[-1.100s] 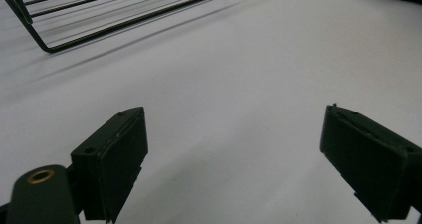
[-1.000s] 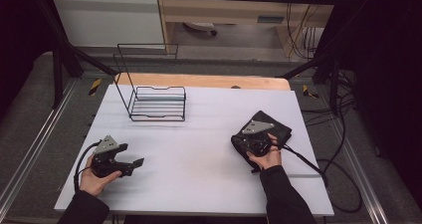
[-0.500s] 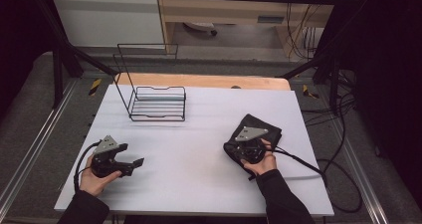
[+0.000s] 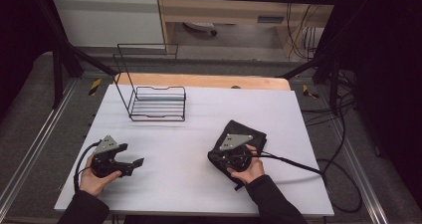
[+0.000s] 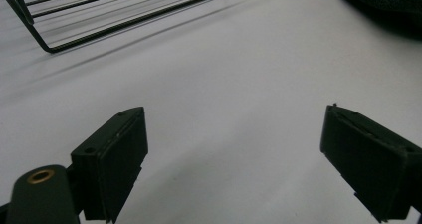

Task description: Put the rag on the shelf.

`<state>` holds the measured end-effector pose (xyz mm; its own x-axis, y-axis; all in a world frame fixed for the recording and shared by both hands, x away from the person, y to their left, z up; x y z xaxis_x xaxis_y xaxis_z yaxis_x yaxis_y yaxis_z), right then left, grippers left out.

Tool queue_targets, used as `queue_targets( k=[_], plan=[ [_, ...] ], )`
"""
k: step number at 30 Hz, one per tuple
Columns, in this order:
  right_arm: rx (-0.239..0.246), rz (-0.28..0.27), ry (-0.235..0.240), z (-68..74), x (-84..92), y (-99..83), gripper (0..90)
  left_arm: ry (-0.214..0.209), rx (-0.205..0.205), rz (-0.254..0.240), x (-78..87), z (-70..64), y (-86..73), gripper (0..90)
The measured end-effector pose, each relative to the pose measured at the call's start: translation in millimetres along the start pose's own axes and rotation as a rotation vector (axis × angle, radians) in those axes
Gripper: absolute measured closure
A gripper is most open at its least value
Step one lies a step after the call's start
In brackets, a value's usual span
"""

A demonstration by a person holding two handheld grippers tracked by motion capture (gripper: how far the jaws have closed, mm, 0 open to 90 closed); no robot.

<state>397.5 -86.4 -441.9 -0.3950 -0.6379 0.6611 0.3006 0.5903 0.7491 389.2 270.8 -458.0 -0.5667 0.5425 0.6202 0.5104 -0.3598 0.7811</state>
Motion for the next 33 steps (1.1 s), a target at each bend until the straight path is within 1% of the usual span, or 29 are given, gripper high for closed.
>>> queue_targets(
  k=[1, 2, 4, 5, 6, 7, 8, 10, 13, 16, 18, 22, 26, 28, 29, 30, 31, 33],
  plan=[
    [0.007, 0.001, 0.004, 3.0, -1.1, 1.4, 82.9, 0.001, 0.000, 0.001, -0.1, 0.0, 0.0, 11.2],
    [0.004, -0.004, 0.023, 8.5, -3.1, 3.6, 83.0, 0.000, 0.000, 0.001, -0.1, 0.0, 0.0, 11.3],
    [0.006, -0.003, 0.031, 11.2, -4.3, 4.7, 82.9, -0.001, 0.000, 0.001, -0.1, 0.0, 0.0, 11.3],
    [0.015, 0.004, 0.037, 16.8, -7.1, 7.0, 82.9, -0.001, 0.000, 0.001, -0.1, -0.1, 0.0, 11.3],
    [0.015, 0.004, 0.037, 16.8, -7.1, 7.0, 82.9, -0.001, 0.001, 0.001, 0.0, -0.1, 0.0, 11.3],
    [0.019, 0.005, 0.041, 19.4, -8.6, 8.1, 82.9, -0.001, 0.002, 0.001, 0.0, -0.1, 0.0, 11.3],
    [0.020, 0.006, 0.056, 24.6, -11.4, 10.3, 82.9, -0.002, 0.002, 0.001, 0.0, -0.1, 0.0, 11.3],
    [0.021, 0.007, 0.059, 27.4, -12.8, 11.5, 82.9, -0.002, 0.002, 0.001, 0.0, -0.1, 0.0, 11.3],
    [0.024, 0.003, 0.083, 34.9, -16.7, 14.3, 83.0, -0.003, 0.003, 0.002, 0.0, -0.1, 0.0, 11.2],
    [0.040, 0.012, 0.100, 43.5, -21.1, 16.2, 82.9, -0.004, 0.004, 0.002, 0.1, -0.1, 0.1, 11.2],
    [0.038, 0.009, 0.121, 48.4, -23.6, 16.9, 82.9, -0.005, 0.006, 0.001, 0.1, -0.3, 0.2, 11.2],
    [0.058, 0.018, 0.134, 56.2, -27.2, 18.3, 82.9, -0.007, 0.010, 0.001, -0.1, -0.3, 0.2, 11.2],
    [0.058, 0.029, 0.146, 60.3, -32.6, 16.4, 82.4, -0.010, 0.009, 0.007, 0.1, -0.6, 0.2, 11.3],
    [0.039, 0.044, 0.148, 60.0, -39.3, 13.0, 78.0, -0.011, 0.012, 0.007, 0.2, -1.0, 0.3, 11.2],
    [0.039, 0.044, 0.148, 60.0, -39.3, 13.0, 78.0, -0.011, 0.014, 0.007, 0.3, -1.1, 0.4, 11.2],
    [0.021, 0.048, 0.157, 60.3, -41.4, 12.2, 74.4, -0.012, 0.015, 0.008, 0.4, -1.1, 0.7, 11.2],
    [0.012, 0.046, 0.155, 60.3, -42.4, 11.8, 68.7, -0.012, 0.017, 0.008, 0.4, -1.4, 1.0, 11.2],
    [0.006, 0.041, 0.148, 58.9, -40.5, 12.5, 63.1, -0.015, 0.018, 0.008, 0.5, -2.6, 1.9, 11.2]
  ],
)
Point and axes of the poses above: each handheld gripper's, and its own axes: x roughly backward along the jaws, y roughly out of its top, z roughly to its left, the point moved 4 cm from there along -x, roughly forward along the jaws, and after that the axes turned 3 degrees about z, right-handed, at the moved point
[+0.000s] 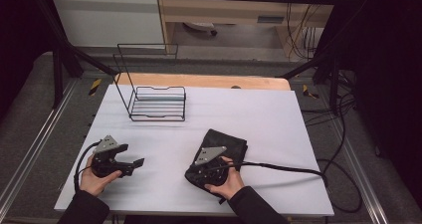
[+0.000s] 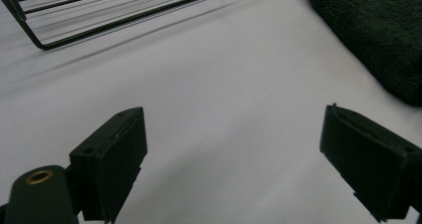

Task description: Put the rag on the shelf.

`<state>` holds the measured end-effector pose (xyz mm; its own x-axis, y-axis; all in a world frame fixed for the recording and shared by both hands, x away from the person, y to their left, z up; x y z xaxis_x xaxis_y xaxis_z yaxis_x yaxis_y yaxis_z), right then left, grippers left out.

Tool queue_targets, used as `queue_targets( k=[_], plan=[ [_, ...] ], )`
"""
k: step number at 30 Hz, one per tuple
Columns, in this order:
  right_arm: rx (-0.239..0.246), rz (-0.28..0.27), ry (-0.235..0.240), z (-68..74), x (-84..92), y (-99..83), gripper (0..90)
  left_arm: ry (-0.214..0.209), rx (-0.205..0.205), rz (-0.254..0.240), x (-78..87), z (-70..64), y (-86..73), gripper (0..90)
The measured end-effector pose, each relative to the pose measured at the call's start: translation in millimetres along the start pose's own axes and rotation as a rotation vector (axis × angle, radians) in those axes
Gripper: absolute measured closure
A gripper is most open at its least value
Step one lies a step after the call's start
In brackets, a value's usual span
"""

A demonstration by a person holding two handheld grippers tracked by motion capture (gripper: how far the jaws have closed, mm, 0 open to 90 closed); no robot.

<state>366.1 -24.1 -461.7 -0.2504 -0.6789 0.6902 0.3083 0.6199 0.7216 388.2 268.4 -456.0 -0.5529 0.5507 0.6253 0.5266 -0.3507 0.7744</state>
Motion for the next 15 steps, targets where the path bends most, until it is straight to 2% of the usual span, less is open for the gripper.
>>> queue_targets(
  k=[3, 5, 8, 9, 10, 15],
  plan=[
    [-0.022, -0.034, -0.026, -5.8, 14.3, 1.0, 55.5, -0.004, 0.005, 0.000, -0.2, -2.7, 2.0, 11.3],
    [-0.055, -0.065, -0.065, -14.6, 27.9, -0.9, 49.2, -0.008, 0.002, 0.002, -0.5, -5.7, 3.9, 11.3],
    [-0.118, -0.092, -0.146, -32.7, 48.8, -9.2, 38.6, -0.019, -0.001, 0.003, -1.1, -12.2, 7.9, 11.4],
    [-0.155, -0.101, -0.206, -44.6, 62.1, -17.5, 33.6, -0.024, -0.003, 0.004, -1.5, -14.9, 9.6, 11.8],
    [-0.155, -0.101, -0.206, -44.6, 62.1, -17.5, 33.6, -0.027, -0.006, 0.008, -2.1, -17.6, 11.6, 11.8],
    [-0.254, -0.115, -0.296, -67.5, 88.2, -39.0, 28.0, -0.045, -0.017, 0.027, -6.8, -35.0, 22.6, 13.8]
  ],
)
Point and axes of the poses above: each handheld gripper's, and its own axes: x roughly backward along the jaws, y roughly out of its top, z roughly to its left, the point moved 4 cm from there along -x, roughly forward along the jaws, and after that the axes turned 3 degrees about z, right-handed, at the moved point
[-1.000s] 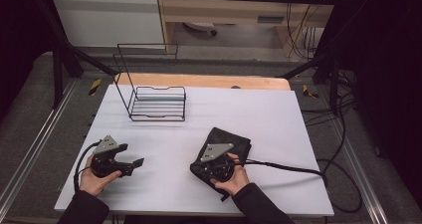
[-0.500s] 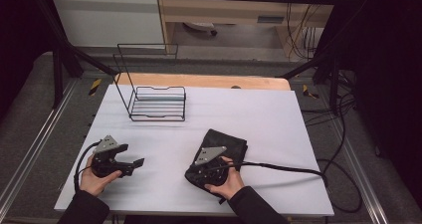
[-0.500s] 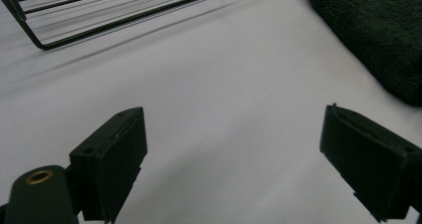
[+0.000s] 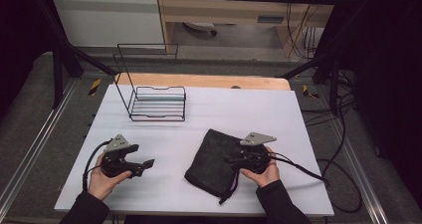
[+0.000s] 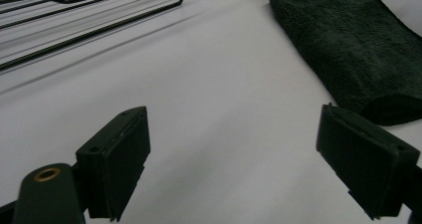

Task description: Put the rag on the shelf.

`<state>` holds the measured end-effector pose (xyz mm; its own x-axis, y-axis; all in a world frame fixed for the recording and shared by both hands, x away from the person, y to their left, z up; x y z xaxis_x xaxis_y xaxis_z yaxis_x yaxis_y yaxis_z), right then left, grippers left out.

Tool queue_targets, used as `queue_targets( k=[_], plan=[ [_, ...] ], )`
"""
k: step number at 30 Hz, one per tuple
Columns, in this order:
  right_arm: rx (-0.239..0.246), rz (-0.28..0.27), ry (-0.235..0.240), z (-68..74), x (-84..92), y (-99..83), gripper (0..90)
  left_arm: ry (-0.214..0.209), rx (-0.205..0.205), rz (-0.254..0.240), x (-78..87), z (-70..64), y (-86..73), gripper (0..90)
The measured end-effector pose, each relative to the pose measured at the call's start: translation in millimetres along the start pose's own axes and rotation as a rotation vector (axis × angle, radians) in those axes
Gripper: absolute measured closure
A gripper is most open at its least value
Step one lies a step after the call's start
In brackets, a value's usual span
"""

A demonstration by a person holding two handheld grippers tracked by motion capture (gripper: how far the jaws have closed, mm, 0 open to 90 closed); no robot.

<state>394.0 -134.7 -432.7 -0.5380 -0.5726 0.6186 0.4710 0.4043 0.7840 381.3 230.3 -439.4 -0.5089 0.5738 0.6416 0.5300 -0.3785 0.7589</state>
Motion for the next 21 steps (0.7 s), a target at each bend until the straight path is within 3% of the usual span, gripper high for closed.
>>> queue_targets(
  k=[2, 6, 12, 14, 18, 21],
  plan=[
    [-0.060, -0.001, -0.038, -15.1, 6.7, -8.6, 27.8, -0.014, 0.000, 0.003, -3.3, -8.1, 5.6, 16.7],
    [-0.117, 0.014, -0.088, -31.0, 6.4, -16.9, 30.8, -0.047, 0.002, 0.031, -15.2, -27.3, 17.1, 22.1],
    [-0.160, 0.038, -0.124, -45.6, -4.2, -20.4, 37.0, -0.094, -0.022, 0.084, -39.8, -58.8, 30.9, 30.0],
    [-0.171, 0.052, -0.149, -53.5, -12.5, -20.6, 40.4, -0.112, -0.024, 0.100, -49.1, -67.5, 32.2, 37.5],
    [-0.185, 0.074, -0.173, -61.1, -22.5, -22.6, 46.8, -0.144, -0.041, 0.154, -66.4, -80.7, 26.9, 46.2],
    [-0.195, 0.088, -0.171, -64.0, -25.3, -25.5, 48.6, -0.187, -0.025, 0.180, -74.2, -86.8, 19.5, 50.5]
  ],
)
Point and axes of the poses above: each handheld gripper's, and its own axes: x roughly backward along the jaws, y roughly out of its top, z roughly to its left, the point moved 4 cm from there along -x, roughly forward along the jaws, and after that the axes turned 3 degrees about z, right-handed, at the moved point
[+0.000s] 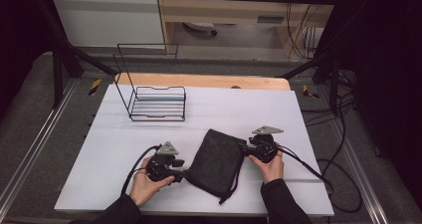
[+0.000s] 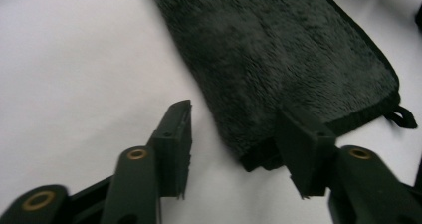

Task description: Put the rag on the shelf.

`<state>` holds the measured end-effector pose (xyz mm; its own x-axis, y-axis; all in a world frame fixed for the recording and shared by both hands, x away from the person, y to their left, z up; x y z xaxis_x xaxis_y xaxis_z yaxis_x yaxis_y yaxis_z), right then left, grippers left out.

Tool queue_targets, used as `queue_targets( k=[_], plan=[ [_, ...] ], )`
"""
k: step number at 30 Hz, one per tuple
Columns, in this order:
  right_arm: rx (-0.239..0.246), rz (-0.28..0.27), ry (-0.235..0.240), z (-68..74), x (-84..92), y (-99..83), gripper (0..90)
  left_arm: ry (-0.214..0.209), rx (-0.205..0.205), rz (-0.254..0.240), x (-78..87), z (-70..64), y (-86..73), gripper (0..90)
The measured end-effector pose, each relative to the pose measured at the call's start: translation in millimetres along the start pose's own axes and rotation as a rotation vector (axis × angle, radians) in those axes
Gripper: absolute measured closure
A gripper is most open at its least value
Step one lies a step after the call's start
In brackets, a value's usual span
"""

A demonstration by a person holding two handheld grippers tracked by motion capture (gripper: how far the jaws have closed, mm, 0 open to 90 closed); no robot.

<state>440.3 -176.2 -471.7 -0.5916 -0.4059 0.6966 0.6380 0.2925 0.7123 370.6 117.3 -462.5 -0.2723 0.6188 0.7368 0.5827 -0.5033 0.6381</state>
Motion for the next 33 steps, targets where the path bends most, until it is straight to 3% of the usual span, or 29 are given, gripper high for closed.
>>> queue_targets(
  k=[8, 14, 18, 26, 28, 33],
  plan=[
    [-0.036, 0.020, 0.049, -1.4, -6.4, -4.2, 60.3, -0.048, 0.021, 0.041, -10.3, -9.0, -6.9, 61.2],
    [-0.050, 0.024, 0.060, -0.4, -7.0, -5.2, 63.7, -0.037, 0.024, 0.056, -11.7, -13.6, -6.6, 66.9],
    [-0.053, 0.029, 0.082, 1.0, -6.5, -4.3, 72.0, -0.033, 0.029, 0.061, -10.9, -14.9, -5.7, 74.4],
    [-0.012, 0.026, 0.095, 4.3, -9.4, 3.0, 79.5, -0.007, 0.015, 0.055, -4.6, -23.4, -8.9, 81.5],
    [-0.010, 0.013, 0.107, 8.3, -11.3, 7.0, 79.8, -0.009, 0.012, 0.055, -0.8, -26.7, -12.5, 81.7],
    [0.050, -0.001, 0.138, 24.9, -17.6, 20.9, 80.1, -0.011, 0.014, 0.054, 8.9, -34.6, -23.5, 81.8]
  ],
)
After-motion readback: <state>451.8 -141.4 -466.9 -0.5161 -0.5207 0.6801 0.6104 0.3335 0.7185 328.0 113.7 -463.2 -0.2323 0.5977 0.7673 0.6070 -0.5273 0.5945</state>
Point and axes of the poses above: each handheld gripper's, and its own axes: x roughly backward along the jaws, y roughly out of its top, z roughly to its left, the point moved 4 cm from there along -x, roughly forward along the jaws, and after that the axes turned 3 degrees about z, right-handed, at the moved point
